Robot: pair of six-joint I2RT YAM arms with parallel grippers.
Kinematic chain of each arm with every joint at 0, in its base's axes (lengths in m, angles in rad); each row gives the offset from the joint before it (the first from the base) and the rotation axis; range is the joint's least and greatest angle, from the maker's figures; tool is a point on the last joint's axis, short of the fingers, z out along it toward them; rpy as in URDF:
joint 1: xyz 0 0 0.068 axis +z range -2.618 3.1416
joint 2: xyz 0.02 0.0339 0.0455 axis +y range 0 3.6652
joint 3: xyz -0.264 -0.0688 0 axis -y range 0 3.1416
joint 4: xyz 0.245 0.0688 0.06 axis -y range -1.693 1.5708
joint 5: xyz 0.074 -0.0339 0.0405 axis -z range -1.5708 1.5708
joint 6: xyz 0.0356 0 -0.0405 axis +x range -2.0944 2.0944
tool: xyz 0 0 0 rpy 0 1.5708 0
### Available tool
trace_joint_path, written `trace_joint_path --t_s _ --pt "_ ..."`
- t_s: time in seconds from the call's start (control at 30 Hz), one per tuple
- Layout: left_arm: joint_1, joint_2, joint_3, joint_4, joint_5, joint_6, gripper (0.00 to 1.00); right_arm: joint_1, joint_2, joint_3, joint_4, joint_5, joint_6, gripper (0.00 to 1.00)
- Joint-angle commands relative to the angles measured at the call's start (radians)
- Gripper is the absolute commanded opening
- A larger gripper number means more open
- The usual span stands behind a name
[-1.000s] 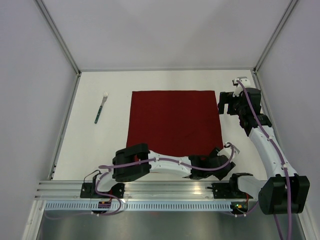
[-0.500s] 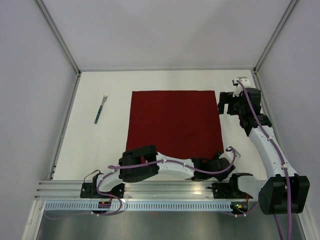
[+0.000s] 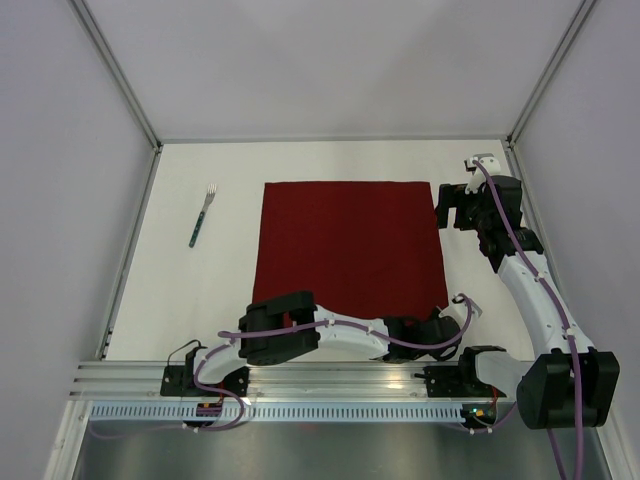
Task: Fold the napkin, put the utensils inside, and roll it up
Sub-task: Fold the napkin at the center of the board.
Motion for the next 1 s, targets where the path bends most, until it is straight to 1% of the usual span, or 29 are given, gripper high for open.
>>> trace_joint_path --t_s 0.0,0.07,0.13,0.3,0.57,0.77,0.87,0.97 --pt "-0.007 0.014 -0.006 0.041 -0.028 0.024 0.1 0.001 -0.001 0.01 0.005 0.001 0.01 0.98" --pt "-0.007 -0.012 -0.015 0.045 -0.032 0.025 0.07 -0.001 0.0 0.011 0.003 0.001 0.01 0.98" --pt "-0.004 -0.034 -0.018 0.048 -0.032 0.027 0.02 -0.001 -0.001 0.01 0.003 0.001 0.01 0.98" --pt "-0.002 -0.092 -0.018 0.054 0.008 0.033 0.02 -0.001 -0.001 0.011 0.005 0.005 0.009 0.98" --pt "0.025 -0.144 -0.025 0.044 0.071 -0.044 0.02 -0.001 -0.003 0.011 0.003 0.006 0.009 0.98" --pt "0.094 -0.239 -0.091 0.041 0.113 -0.117 0.02 0.001 -0.003 0.011 0.003 0.009 0.009 0.98" --pt "0.156 -0.305 -0.148 0.036 0.142 -0.177 0.02 -0.001 -0.006 0.011 0.005 0.009 0.009 0.98" --pt "0.244 -0.354 -0.209 0.021 0.188 -0.248 0.02 0.001 -0.007 0.011 0.003 0.009 0.009 0.98"
